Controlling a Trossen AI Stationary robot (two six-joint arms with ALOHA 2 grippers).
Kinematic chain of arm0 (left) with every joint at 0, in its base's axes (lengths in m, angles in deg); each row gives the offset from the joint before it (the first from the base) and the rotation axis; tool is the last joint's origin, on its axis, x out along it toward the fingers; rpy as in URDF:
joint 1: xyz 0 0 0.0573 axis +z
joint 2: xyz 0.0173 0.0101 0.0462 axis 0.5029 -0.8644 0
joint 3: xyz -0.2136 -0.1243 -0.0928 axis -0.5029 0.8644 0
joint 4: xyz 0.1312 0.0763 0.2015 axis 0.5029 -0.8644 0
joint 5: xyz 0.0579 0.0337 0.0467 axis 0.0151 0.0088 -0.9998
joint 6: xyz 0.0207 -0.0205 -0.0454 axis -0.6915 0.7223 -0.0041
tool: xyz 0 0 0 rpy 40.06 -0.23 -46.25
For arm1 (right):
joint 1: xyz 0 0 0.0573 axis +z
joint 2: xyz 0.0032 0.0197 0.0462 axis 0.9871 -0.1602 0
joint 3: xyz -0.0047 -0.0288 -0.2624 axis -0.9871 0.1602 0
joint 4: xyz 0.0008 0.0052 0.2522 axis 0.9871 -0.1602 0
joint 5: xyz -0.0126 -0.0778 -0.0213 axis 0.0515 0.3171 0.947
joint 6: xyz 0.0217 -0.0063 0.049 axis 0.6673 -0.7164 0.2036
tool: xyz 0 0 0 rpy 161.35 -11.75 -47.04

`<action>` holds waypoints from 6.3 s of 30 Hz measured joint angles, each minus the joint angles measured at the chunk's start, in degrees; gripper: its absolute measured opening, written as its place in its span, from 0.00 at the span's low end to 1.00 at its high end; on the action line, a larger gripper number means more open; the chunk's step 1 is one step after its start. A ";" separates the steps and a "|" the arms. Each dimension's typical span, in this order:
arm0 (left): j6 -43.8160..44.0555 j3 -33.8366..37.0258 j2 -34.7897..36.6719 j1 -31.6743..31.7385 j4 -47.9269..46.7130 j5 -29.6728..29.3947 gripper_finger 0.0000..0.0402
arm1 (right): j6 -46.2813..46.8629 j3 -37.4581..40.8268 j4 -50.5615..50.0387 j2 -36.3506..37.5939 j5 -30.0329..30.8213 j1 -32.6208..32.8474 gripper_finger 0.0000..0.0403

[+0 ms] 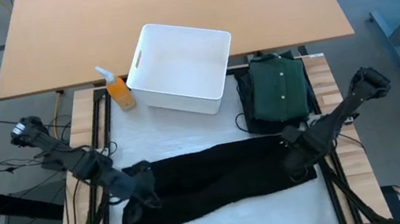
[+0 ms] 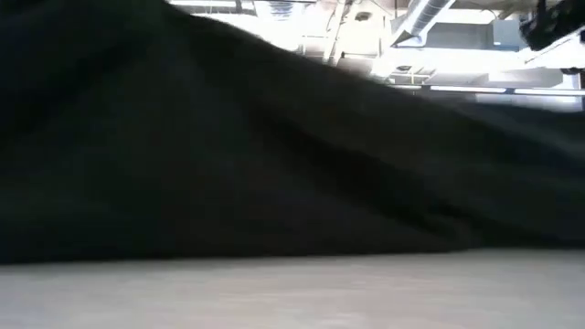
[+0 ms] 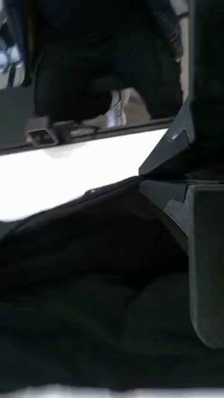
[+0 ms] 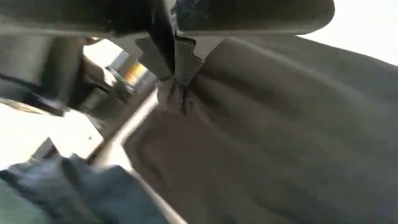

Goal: Fold laundry
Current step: Fold the black shirt

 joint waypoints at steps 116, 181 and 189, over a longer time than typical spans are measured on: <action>28.09 2.63 -15.70 -4.31 -36.89 -24.16 0.00 | -33.66 -10.15 34.52 -4.42 26.56 5.71 0.31; 17.10 2.58 -18.01 -7.21 -16.35 -0.19 0.37 | 23.14 -9.08 1.16 -9.68 11.89 12.82 0.42; 5.43 2.53 -18.01 -7.20 -2.16 -24.05 0.40 | 33.76 4.16 9.84 -8.81 8.29 13.78 0.63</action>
